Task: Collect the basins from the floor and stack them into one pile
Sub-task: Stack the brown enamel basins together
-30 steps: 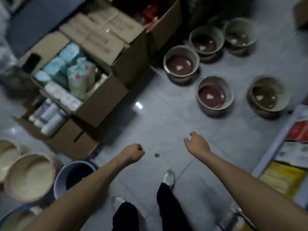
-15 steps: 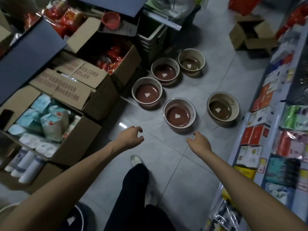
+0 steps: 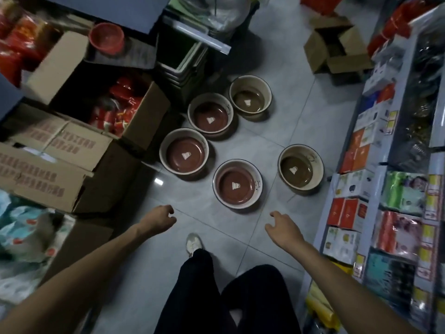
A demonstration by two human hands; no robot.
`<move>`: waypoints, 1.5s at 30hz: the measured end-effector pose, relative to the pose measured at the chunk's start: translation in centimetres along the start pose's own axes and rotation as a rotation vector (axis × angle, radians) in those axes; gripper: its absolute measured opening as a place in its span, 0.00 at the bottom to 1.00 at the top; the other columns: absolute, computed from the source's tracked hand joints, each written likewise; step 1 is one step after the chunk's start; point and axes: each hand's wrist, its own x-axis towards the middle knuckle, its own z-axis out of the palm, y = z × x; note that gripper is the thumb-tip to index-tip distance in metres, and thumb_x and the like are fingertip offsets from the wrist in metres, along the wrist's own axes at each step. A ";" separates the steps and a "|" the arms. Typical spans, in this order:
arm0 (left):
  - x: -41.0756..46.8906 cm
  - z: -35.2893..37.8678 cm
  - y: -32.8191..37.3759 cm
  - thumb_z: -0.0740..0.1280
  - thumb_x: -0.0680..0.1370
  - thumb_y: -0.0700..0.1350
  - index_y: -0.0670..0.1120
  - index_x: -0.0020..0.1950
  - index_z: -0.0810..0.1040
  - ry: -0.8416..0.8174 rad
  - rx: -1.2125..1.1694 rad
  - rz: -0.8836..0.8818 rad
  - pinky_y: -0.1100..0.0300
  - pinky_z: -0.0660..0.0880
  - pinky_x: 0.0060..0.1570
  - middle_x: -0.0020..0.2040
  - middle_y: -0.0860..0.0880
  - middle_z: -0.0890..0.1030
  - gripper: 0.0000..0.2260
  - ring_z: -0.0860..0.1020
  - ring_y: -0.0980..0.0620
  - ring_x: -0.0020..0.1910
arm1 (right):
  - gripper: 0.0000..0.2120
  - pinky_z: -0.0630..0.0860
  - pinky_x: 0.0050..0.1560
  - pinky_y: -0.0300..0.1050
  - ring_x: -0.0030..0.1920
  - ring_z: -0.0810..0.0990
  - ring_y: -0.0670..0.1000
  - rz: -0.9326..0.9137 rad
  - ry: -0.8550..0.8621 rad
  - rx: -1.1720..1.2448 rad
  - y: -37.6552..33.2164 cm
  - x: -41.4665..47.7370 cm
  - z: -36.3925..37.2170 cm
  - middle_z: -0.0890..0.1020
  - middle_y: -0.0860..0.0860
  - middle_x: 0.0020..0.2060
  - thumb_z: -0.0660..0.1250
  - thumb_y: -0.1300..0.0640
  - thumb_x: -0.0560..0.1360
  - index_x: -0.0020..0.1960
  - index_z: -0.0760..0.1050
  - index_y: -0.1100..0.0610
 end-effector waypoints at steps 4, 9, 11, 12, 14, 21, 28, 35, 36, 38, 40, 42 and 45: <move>4.4 -2.8 3.3 0.65 0.82 0.50 0.44 0.69 0.76 -0.026 -0.016 -0.030 0.57 0.76 0.60 0.66 0.43 0.79 0.18 0.78 0.46 0.63 | 0.25 0.73 0.66 0.50 0.68 0.74 0.60 -0.039 0.001 0.029 -0.3 4.6 -3.5 0.73 0.59 0.69 0.62 0.50 0.81 0.76 0.67 0.56; 10.4 -3.0 7.6 0.65 0.81 0.51 0.45 0.67 0.77 -0.035 -0.082 -0.122 0.55 0.76 0.60 0.65 0.44 0.80 0.17 0.79 0.46 0.61 | 0.19 0.76 0.59 0.52 0.61 0.78 0.60 -0.055 -0.071 0.053 0.7 13.4 -5.9 0.77 0.58 0.63 0.63 0.48 0.80 0.69 0.73 0.55; 13.3 -2.3 9.2 0.65 0.81 0.50 0.45 0.67 0.78 -0.014 -0.132 -0.177 0.55 0.76 0.60 0.63 0.44 0.81 0.16 0.79 0.45 0.61 | 0.21 0.75 0.62 0.52 0.64 0.77 0.61 -0.028 -0.118 0.070 1.2 17.9 -6.5 0.76 0.60 0.65 0.63 0.49 0.81 0.71 0.71 0.57; 14.6 -1.9 9.9 0.66 0.80 0.49 0.45 0.66 0.79 0.006 -0.173 -0.199 0.54 0.76 0.60 0.62 0.44 0.81 0.16 0.80 0.44 0.61 | 0.22 0.74 0.62 0.51 0.65 0.76 0.61 -0.009 -0.140 0.071 1.5 19.9 -6.6 0.76 0.61 0.66 0.63 0.49 0.81 0.71 0.71 0.58; 17.5 -0.5 11.0 0.66 0.81 0.48 0.44 0.65 0.79 0.029 -0.250 -0.238 0.55 0.75 0.58 0.59 0.44 0.83 0.15 0.80 0.43 0.61 | 0.22 0.73 0.61 0.49 0.65 0.76 0.62 0.028 -0.171 0.068 2.0 23.5 -6.5 0.77 0.61 0.66 0.63 0.50 0.81 0.71 0.71 0.60; 27.7 6.3 12.8 0.64 0.80 0.45 0.44 0.59 0.82 -0.002 -0.484 -0.347 0.55 0.75 0.50 0.53 0.41 0.82 0.11 0.81 0.40 0.53 | 0.14 0.70 0.49 0.44 0.58 0.79 0.57 0.133 -0.229 0.178 0.6 34.3 -1.9 0.81 0.54 0.57 0.64 0.53 0.80 0.62 0.76 0.58; 39.3 12.7 9.7 0.65 0.80 0.45 0.39 0.54 0.82 -0.077 -0.594 -0.411 0.60 0.68 0.47 0.51 0.41 0.82 0.11 0.80 0.43 0.52 | 0.10 0.73 0.53 0.44 0.55 0.81 0.57 0.277 -0.146 0.360 -3.4 44.5 6.7 0.83 0.55 0.56 0.67 0.56 0.78 0.58 0.80 0.54; 51.5 14.3 1.6 0.65 0.75 0.44 0.42 0.46 0.82 0.116 -1.063 -0.643 0.53 0.81 0.45 0.41 0.41 0.83 0.08 0.83 0.41 0.45 | 0.08 0.80 0.48 0.51 0.45 0.81 0.57 0.312 -0.243 0.513 -10.7 56.3 19.4 0.83 0.52 0.39 0.70 0.49 0.64 0.40 0.79 0.52; 53.0 14.4 -0.2 0.64 0.74 0.45 0.44 0.44 0.79 0.136 -1.097 -0.659 0.53 0.81 0.41 0.39 0.41 0.83 0.07 0.83 0.40 0.42 | 0.07 0.79 0.49 0.51 0.44 0.81 0.56 0.265 -0.238 0.513 -12.9 57.2 20.0 0.82 0.51 0.38 0.71 0.49 0.66 0.40 0.78 0.51; 56.5 15.2 -4.4 0.65 0.70 0.52 0.48 0.45 0.78 0.209 -1.106 -0.674 0.48 0.82 0.48 0.43 0.41 0.84 0.09 0.84 0.40 0.45 | 0.08 0.79 0.49 0.50 0.43 0.80 0.55 0.177 -0.216 0.516 -16.9 59.7 21.4 0.81 0.50 0.39 0.71 0.48 0.67 0.43 0.78 0.50; 59.8 15.3 -8.6 0.64 0.64 0.56 0.48 0.48 0.78 0.269 -1.134 -0.693 0.43 0.82 0.53 0.47 0.40 0.85 0.18 0.84 0.37 0.50 | 0.13 0.79 0.49 0.47 0.43 0.81 0.56 0.106 -0.167 0.505 -20.4 62.4 22.5 0.82 0.51 0.41 0.71 0.48 0.67 0.50 0.76 0.50; 62.6 14.8 -11.9 0.65 0.63 0.55 0.43 0.53 0.79 0.347 -1.181 -0.742 0.45 0.81 0.49 0.50 0.37 0.84 0.24 0.84 0.36 0.52 | 0.19 0.80 0.56 0.51 0.52 0.83 0.59 0.047 -0.076 0.461 -23.5 64.5 23.1 0.84 0.55 0.51 0.70 0.47 0.67 0.57 0.76 0.51; 63.2 9.1 -11.6 0.71 0.70 0.49 0.41 0.64 0.72 0.519 -1.201 -0.793 0.48 0.79 0.58 0.60 0.38 0.79 0.25 0.81 0.37 0.58 | 0.35 0.73 0.67 0.49 0.68 0.75 0.58 0.063 -0.040 0.399 -26.5 67.8 23.2 0.75 0.56 0.71 0.72 0.47 0.72 0.76 0.67 0.55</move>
